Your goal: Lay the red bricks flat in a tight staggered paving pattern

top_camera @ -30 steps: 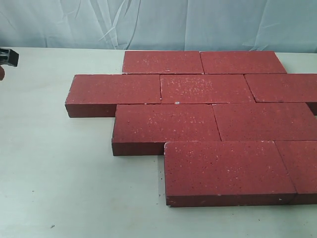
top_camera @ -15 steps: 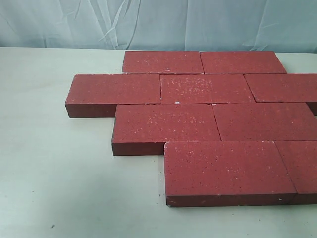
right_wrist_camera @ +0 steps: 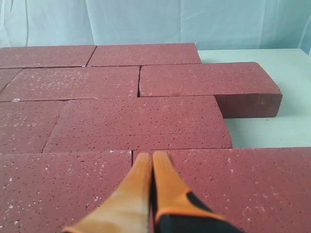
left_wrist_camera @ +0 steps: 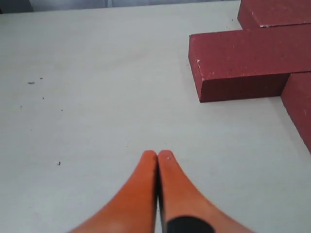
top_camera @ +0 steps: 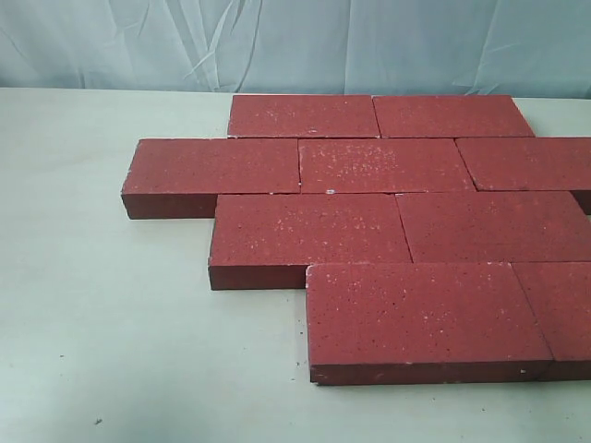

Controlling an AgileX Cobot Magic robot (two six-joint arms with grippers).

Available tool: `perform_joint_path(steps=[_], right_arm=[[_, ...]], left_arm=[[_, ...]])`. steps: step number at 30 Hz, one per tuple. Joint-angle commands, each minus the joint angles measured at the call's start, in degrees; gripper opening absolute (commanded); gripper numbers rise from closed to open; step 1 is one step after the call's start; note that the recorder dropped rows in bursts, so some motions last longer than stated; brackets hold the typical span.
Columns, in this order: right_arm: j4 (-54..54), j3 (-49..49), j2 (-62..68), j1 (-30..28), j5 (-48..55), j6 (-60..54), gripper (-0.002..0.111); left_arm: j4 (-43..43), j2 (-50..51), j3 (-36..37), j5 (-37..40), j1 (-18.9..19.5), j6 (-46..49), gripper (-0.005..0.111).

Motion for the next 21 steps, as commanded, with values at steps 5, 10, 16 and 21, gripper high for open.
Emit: perform_joint_path(steps=[5, 10, 16, 21], right_arm=[[0.1, 0.3, -0.4, -0.3, -0.9, 0.0, -0.001], [0.1, 0.3, -0.4, -0.3, -0.9, 0.0, -0.001], [0.1, 0.3, -0.4, -0.3, -0.7, 0.0, -0.001], [0.1, 0.3, -0.4, -0.3, -0.7, 0.0, -0.001]], left_arm=[[1.9, -14.6, 6.2, -2.3, -0.3, 0.0, 0.0], [2.2, -22.9, 10.1, -2.5, -0.3, 0.0, 0.0], [2.2, -25.0, 13.1, -3.0, -0.3, 0.0, 0.0], [2.7, -25.0, 13.1, -2.9, -0.3, 0.0, 0.0]])
